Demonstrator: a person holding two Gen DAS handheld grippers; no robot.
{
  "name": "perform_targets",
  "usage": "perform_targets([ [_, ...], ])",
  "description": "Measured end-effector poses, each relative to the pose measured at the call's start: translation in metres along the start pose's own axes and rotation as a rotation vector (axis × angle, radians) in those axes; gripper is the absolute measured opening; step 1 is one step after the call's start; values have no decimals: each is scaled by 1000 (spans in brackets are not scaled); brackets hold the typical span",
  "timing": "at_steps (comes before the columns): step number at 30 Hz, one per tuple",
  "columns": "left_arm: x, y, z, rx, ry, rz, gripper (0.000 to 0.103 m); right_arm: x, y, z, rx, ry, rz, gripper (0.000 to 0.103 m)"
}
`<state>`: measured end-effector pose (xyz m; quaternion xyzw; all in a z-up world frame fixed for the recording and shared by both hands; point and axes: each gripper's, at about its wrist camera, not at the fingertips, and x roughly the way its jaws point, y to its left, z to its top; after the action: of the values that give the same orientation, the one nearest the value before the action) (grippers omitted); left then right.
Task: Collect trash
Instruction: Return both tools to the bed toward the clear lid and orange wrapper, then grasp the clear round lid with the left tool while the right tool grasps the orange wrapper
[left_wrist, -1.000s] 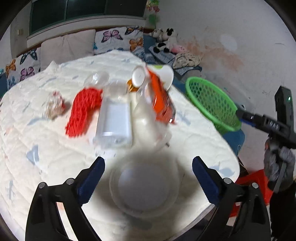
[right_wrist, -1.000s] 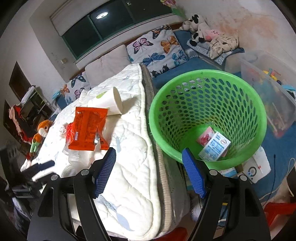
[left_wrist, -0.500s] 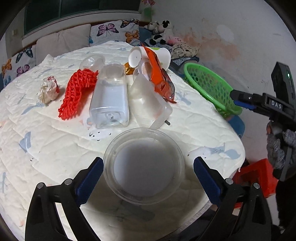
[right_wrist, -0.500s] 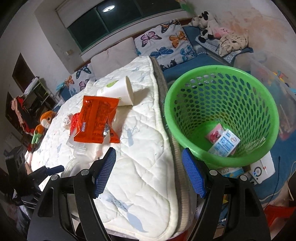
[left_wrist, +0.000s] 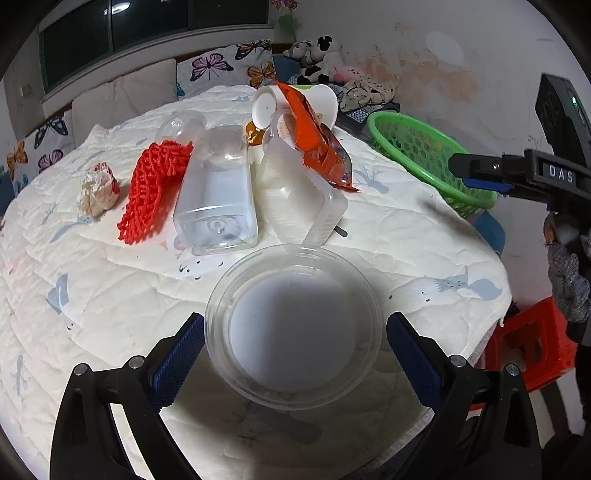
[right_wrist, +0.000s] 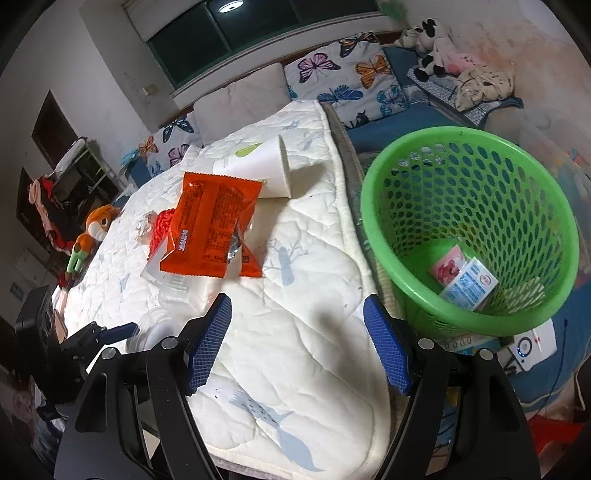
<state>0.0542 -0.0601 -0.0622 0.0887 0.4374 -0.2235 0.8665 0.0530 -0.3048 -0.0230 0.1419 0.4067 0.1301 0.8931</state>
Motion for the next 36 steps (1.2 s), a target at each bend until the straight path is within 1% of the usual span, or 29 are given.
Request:
perform_targets([
  [4,1,-1,-1,14,-18,11,94,5,6,4,-8,5,19,74],
  [6,0,-1,-2,15,-30,17,91,7,8,7,-10,8,32,74],
  [8,-2,1,-2,3,-37,9,90,11,10,10,-6,13,55,74],
  [18,-20,17,-5,-53,-76,-11,89,38,28,38,48,48,226,74],
  [20,-25,23,-5,-71,-86,-12,89,44,31,44,64,50,262,81],
  [23,-31,29,-6,-88,-97,-10,89,53,38,53,60,54,295,86],
  [25,-35,34,-5,-97,-107,-5,89,58,40,56,55,55,298,89],
  [30,-43,42,-5,-124,-127,-12,89,73,44,65,46,62,300,93],
  [36,-50,52,-1,-151,-145,-15,89,95,33,70,92,97,330,95],
])
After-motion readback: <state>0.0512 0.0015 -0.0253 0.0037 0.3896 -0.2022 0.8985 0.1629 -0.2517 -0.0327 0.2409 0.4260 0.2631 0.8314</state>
